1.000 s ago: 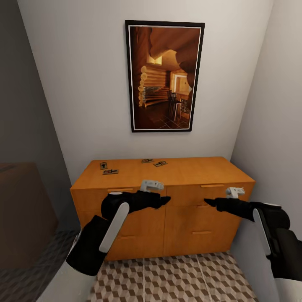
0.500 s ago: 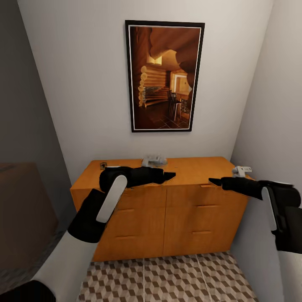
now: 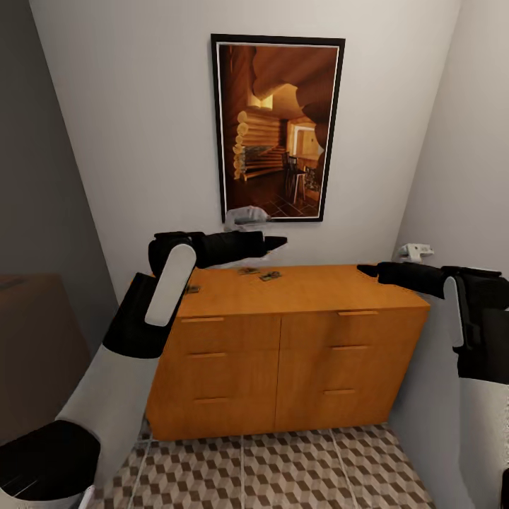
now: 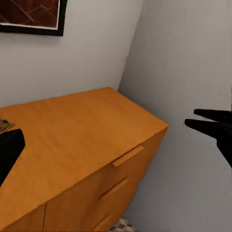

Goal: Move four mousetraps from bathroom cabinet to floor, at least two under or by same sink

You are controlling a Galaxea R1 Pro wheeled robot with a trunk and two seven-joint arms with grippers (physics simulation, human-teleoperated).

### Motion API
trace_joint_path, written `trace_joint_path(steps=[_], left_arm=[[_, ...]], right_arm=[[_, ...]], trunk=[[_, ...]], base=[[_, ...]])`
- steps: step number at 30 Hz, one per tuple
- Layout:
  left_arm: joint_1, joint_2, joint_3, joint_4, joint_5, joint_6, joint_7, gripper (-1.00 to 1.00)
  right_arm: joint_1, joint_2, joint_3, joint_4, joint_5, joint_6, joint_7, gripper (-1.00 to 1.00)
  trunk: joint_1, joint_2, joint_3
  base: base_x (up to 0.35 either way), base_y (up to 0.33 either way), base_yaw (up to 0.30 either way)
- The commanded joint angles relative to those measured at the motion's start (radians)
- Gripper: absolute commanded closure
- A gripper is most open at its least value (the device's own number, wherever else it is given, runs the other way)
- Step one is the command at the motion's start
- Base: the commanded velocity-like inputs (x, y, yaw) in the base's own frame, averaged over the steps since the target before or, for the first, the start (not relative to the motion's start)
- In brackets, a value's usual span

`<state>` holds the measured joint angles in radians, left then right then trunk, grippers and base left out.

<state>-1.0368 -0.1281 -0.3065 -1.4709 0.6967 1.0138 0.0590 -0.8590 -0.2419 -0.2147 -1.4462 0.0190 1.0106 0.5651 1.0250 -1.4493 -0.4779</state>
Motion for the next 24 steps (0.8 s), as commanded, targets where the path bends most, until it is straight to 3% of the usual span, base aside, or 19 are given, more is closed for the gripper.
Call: trace_joint_path(steps=[1, 3, 4, 11, 12, 14, 15, 19, 22, 24], left_arm=[[-0.011, 0.003, 0.026, 0.0, 0.007, 0.003, 0.052, -1.0], [-0.02, 0.006, 0.049, 0.001, 0.006, 0.002, 0.109, -1.0], [-0.026, 0.009, 0.068, 0.001, 0.005, 0.001, 0.181, -1.0], [-0.033, 0.02, 0.092, 0.012, 0.006, -0.003, 0.489, -1.0], [-0.033, 0.021, 0.091, 0.021, 0.007, -0.004, 0.577, -1.0], [-0.034, 0.021, 0.085, 0.037, 0.007, -0.004, 0.663, -1.0], [-0.034, 0.022, 0.072, 0.057, 0.007, -0.005, 0.739, -1.0], [-0.033, 0.025, 0.039, 0.103, 0.009, -0.006, 0.848, -1.0], [-0.028, 0.027, 0.007, 0.128, 0.012, -0.007, 0.895, -1.0], [-0.023, 0.027, -0.009, 0.129, 0.013, -0.006, 0.907, -1.0]], right_arm=[[-0.016, 0.01, -0.001, 0.002, 0.014, 0.004, -0.061, -1.0], [-0.029, 0.028, 0.0, 0.005, 0.02, 0.003, -0.145, -1.0], [-0.042, 0.056, 0.001, 0.007, 0.025, 0.002, -0.241, -1.0], [-0.064, 0.197, 0.014, 0.014, 0.037, -0.012, -0.555, -1.0], [-0.066, 0.23, 0.033, 0.017, 0.038, -0.015, -0.622, -1.0], [-0.068, 0.256, 0.062, 0.022, 0.04, -0.018, -0.678, -1.0], [-0.069, 0.274, 0.102, 0.03, 0.04, -0.026, -0.723, -1.0], [-0.069, 0.293, 0.193, 0.043, 0.04, -0.046, -0.788, -1.0], [-0.066, 0.301, 0.266, 0.044, 0.04, -0.058, -0.819, -1.0], [-0.064, 0.303, 0.286, 0.042, 0.039, -0.061, -0.826, -1.0]], trunk=[[0.0, -0.001, -0.001], [0.0, -0.001, -0.001], [0.0, -0.001, -0.001], [0.0, -0.001, -0.001], [0.0, -0.001, -0.001], [0.0, -0.001, -0.001], [0.0, -0.001, -0.001], [0.0, -0.001, -0.001], [0.0, -0.001, -0.001], [0.0, -0.001, -0.001]], base=[[0.0, 0.0, 0.0], [0.0, 0.0, 0.0], [0.0, 0.0, 0.0], [0.0, 0.0, 0.0], [0.0, 0.0, 0.0], [0.0, 0.0, 0.0], [0.0, 0.0, 0.0], [0.0, 0.0, 0.0], [0.0, 0.0, 0.0], [0.0, 0.0, 0.0]])
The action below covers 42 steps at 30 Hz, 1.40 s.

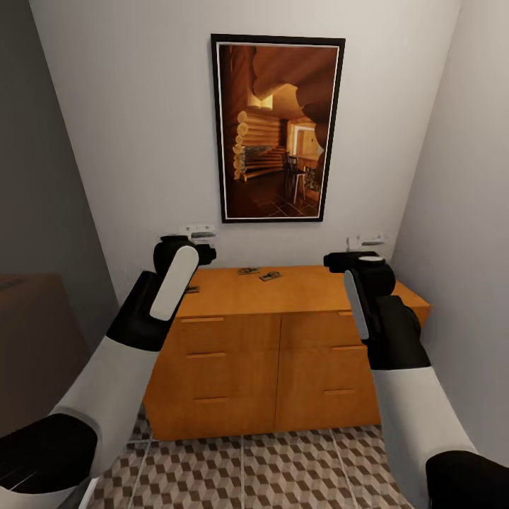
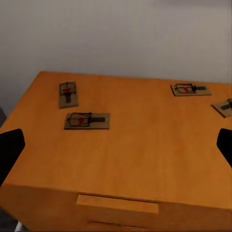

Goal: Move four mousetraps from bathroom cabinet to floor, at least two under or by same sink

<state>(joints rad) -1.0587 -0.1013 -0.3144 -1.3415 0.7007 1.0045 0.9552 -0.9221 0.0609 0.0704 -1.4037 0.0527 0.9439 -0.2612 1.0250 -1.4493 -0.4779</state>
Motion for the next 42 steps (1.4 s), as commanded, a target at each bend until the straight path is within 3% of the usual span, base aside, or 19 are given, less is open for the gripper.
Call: trace_joint_path(steps=[1, 4, 5, 7, 11, 13, 17, 22, 25, 32, 38, 42], left_arm=[[0.002, 0.0, -0.011, -0.002, 0.009, 0.003, 0.015, -1.0], [0.01, -0.002, -0.05, -0.008, 0.01, 0.003, 0.025, -1.0], [0.013, -0.002, -0.084, -0.012, 0.011, 0.003, 0.029, -1.0], [0.015, -0.002, -0.117, -0.013, 0.011, 0.003, 0.031, -1.0], [0.018, -0.002, -0.16, -0.012, 0.013, 0.003, 0.033, -1.0], [0.019, -0.001, -0.168, -0.01, 0.019, 0.003, 0.032, -1.0], [0.029, 0.001, -0.166, 0.002, 0.069, 0.002, 0.026, -1.0], [0.035, 0.005, -0.165, 0.009, 0.177, 0.001, 0.025, -1.0], [0.036, 0.006, -0.164, 0.012, 0.218, 0.0, 0.025, -1.0], [0.008, 0.017, -0.133, 0.002, 0.255, -0.027, -0.003, -1.0], [0.028, 0.028, -0.165, 0.022, 0.291, -0.025, -0.025, -1.0], [0.05, 0.038, -0.179, 0.004, 0.268, -0.021, -0.003, -1.0]], right_arm=[[0.0, 0.0, 0.008, -0.001, 0.006, 0.005, -0.003, -1.0], [0.002, 0.0, 0.022, -0.003, 0.005, 0.003, -0.007, -1.0], [0.003, -0.001, 0.027, -0.003, 0.005, 0.002, -0.008, -1.0], [0.003, -0.002, 0.03, -0.003, 0.004, 0.002, -0.008, -1.0], [0.006, -0.003, 0.034, -0.003, 0.004, 0.0, -0.006, -1.0], [0.009, -0.003, 0.035, -0.002, 0.004, 0.0, -0.003, -1.0], [0.012, -0.003, 0.036, -0.001, 0.003, -0.001, 0.001, -1.0], [0.014, -0.003, 0.038, 0.001, 0.002, -0.001, 0.003, -1.0], [0.018, -0.002, 0.038, 0.003, -0.001, -0.002, 0.003, -1.0], [0.029, -0.018, 0.067, 0.032, -0.033, -0.03, -0.025, -1.0], [0.007, 0.011, 0.1, 0.065, -0.071, -0.065, -0.058, -1.0], [0.002, 0.027, 0.093, 0.042, -0.061, -0.042, -0.036, -1.0]], trunk=[[0.0, -0.001, -0.001], [0.0, -0.001, -0.001], [0.0, -0.001, -0.001], [0.0, -0.001, -0.001], [0.0, -0.001, -0.001], [0.0, -0.001, -0.001], [0.0, -0.001, -0.001], [0.0, -0.001, -0.001], [0.0, -0.001, -0.001], [0.0, -0.001, -0.001], [0.0, -0.001, -0.001], [0.0, -0.001, -0.001]], base=[[0.0, 0.0, 0.0], [0.0, 0.0, 0.0], [0.0, 0.0, 0.0], [0.006, 0.0, 0.0], [0.114, 0.0, 0.0], [0.249, 0.0, 0.0], [0.305, 0.0, 0.0], [0.328, 0.0, 0.0], [0.334, 0.0, 0.0], [0.096, 0.0, 0.0], [0.0, 0.0, 0.0], [0.0, 0.0, 0.0]])
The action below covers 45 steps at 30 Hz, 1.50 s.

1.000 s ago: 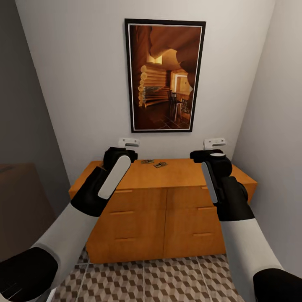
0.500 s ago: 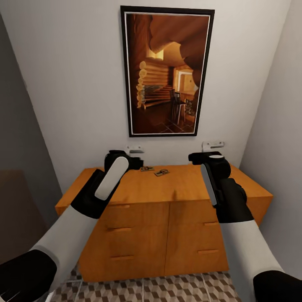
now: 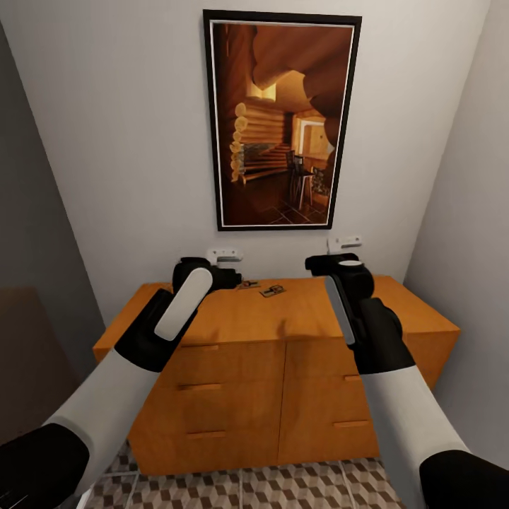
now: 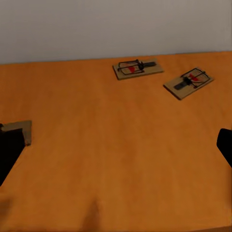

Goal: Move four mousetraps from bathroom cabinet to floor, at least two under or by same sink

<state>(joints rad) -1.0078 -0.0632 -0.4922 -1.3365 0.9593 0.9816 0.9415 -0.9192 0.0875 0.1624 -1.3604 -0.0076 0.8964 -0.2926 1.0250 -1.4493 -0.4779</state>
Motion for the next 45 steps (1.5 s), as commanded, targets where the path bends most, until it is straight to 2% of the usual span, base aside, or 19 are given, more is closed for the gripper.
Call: trace_joint_path(steps=[1, 8, 20, 30, 34, 45], left_arm=[[0.005, 0.002, -0.002, -0.004, 0.003, 0.002, 0.016, -1.0], [0.044, -0.001, -0.008, -0.016, -0.036, 0.003, 0.055, -1.0], [0.054, -0.046, -0.018, -0.063, -0.1, 0.008, 0.121, -1.0], [0.052, -0.058, -0.015, -0.077, -0.062, 0.007, 0.073, -1.0], [0.052, -0.059, -0.012, -0.079, -0.046, 0.006, 0.05, -1.0], [0.052, -0.06, -0.013, -0.079, -0.029, 0.005, -0.011, -1.0]], right_arm=[[-0.001, 0.002, -0.001, -0.006, 0.005, 0.011, 0.001, -1.0], [-0.002, 0.01, -0.005, -0.046, 0.044, 0.043, 0.041, -1.0], [0.003, 0.037, -0.006, -0.077, 0.109, 0.059, 0.108, -1.0], [0.006, 0.044, -0.006, -0.078, 0.107, 0.064, 0.164, -1.0], [0.006, 0.044, -0.006, -0.078, 0.103, 0.065, 0.167, -1.0], [0.011, 0.046, -0.007, -0.077, 0.098, 0.067, 0.167, -1.0]], trunk=[[0.0, -0.001, -0.001], [0.0, -0.001, -0.001], [0.0, -0.001, -0.001], [0.0, -0.001, -0.001], [0.0, -0.001, -0.001], [0.0, -0.001, -0.001]], base=[[0.0, 0.0, 0.0], [0.0, 0.0, 0.0], [0.156, 0.0, 0.0], [0.31, 0.0, 0.0], [0.323, 0.0, 0.0], [0.295, 0.0, 0.0]])
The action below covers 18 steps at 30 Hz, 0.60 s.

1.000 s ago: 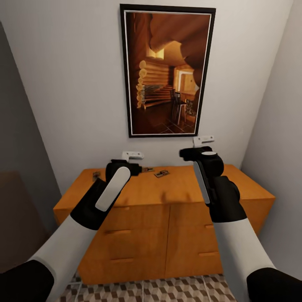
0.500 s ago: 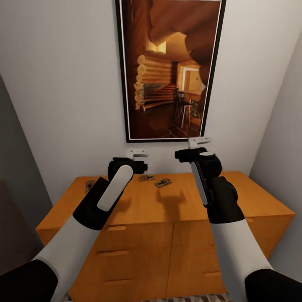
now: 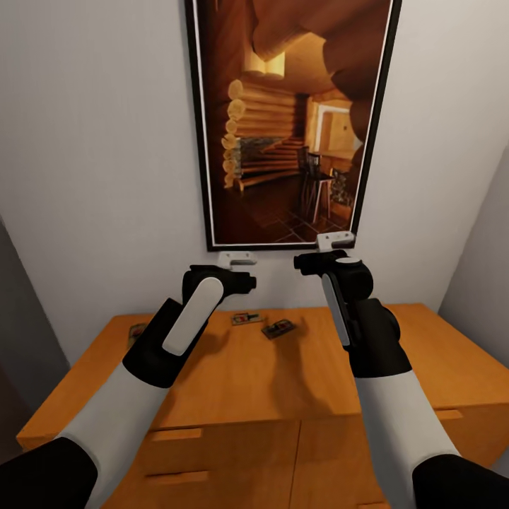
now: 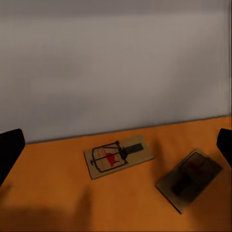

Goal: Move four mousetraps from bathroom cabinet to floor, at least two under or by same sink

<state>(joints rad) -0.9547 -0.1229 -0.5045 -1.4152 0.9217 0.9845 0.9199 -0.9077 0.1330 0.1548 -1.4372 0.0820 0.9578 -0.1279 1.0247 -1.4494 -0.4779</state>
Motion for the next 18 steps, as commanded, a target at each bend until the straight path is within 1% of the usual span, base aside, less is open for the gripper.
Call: trace_joint_path(steps=[1, 2, 3, 14, 18], left_arm=[[-0.001, 0.0, -0.002, -0.001, 0.012, 0.002, 0.005, -1.0], [-0.001, 0.0, -0.003, -0.001, 0.016, 0.002, -0.001, -1.0], [0.0, -0.001, -0.005, -0.001, 0.021, 0.001, -0.029, -1.0], [0.002, 0.002, -0.021, -0.001, 0.087, -0.001, -0.036, -1.0], [0.002, 0.002, -0.023, -0.001, 0.102, -0.001, -0.036, -1.0]], right_arm=[[-0.001, 0.0, 0.001, -0.001, 0.008, 0.006, 0.002, -1.0], [0.0, 0.001, 0.001, 0.0, 0.007, 0.006, 0.002, -1.0], [0.001, 0.001, 0.001, 0.0, 0.007, 0.007, 0.002, -1.0], [0.013, 0.001, -0.002, 0.001, 0.004, 0.043, 0.002, -1.0], [0.014, 0.001, -0.003, 0.001, 0.004, 0.046, 0.002, -1.0]], trunk=[[0.0, -0.001, -0.001], [0.0, -0.001, -0.001], [0.0, -0.001, -0.001], [0.0, -0.001, -0.001], [0.0, -0.001, -0.001]], base=[[0.136, 0.0, 0.0], [0.109, 0.0, 0.0], [0.087, 0.0, 0.0], [0.029, 0.0, 0.0], [0.004, 0.0, 0.0]])
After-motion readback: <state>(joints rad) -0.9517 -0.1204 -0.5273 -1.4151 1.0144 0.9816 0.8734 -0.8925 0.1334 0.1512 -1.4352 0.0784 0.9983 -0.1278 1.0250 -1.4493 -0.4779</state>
